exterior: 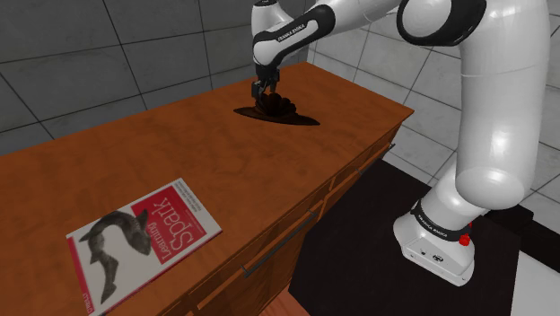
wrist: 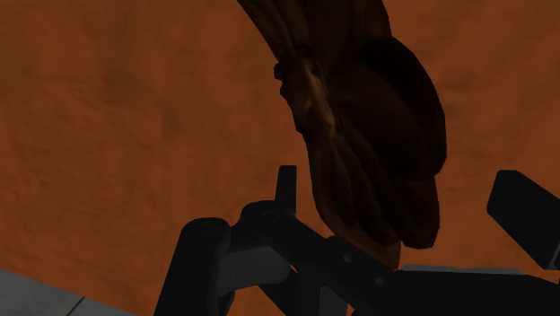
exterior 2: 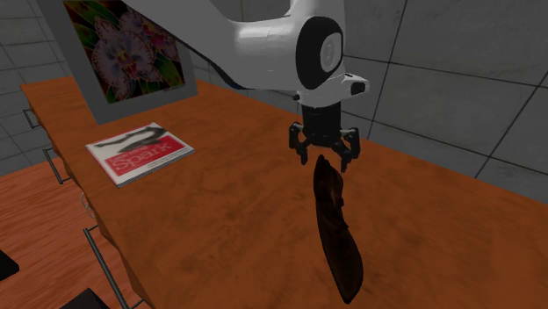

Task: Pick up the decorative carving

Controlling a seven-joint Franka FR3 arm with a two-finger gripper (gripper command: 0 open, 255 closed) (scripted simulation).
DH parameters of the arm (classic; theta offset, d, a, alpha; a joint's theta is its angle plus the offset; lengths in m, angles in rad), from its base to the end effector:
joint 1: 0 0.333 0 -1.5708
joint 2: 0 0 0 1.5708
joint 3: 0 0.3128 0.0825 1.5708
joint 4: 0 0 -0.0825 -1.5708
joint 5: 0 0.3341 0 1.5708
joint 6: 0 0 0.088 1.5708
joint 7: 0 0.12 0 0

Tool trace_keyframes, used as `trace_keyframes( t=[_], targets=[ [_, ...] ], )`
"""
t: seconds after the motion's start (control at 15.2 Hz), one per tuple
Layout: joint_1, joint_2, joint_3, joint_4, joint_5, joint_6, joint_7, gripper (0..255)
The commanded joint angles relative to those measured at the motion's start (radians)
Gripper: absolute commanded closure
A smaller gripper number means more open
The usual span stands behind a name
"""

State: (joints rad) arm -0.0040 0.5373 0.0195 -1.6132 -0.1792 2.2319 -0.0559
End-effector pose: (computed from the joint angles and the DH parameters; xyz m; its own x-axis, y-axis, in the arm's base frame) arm 0.6535 0.0011 0.3336 0.9821 0.1761 0.0664 0.1653 -0.9758 0.1432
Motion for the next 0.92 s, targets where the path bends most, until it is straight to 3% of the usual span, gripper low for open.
trace_keyframes(
  t=[0.0,0.07,0.86],
  targets=[
    [0.001,0.006,0.0,-0.001,-0.001,0.007,0.002,0],
    [0.001,0.006,0.0,-0.002,-0.001,0.008,0.002,255],
    [0.0,-0.013,0.001,0.011,0.003,-0.024,-0.004,255]
  ],
)
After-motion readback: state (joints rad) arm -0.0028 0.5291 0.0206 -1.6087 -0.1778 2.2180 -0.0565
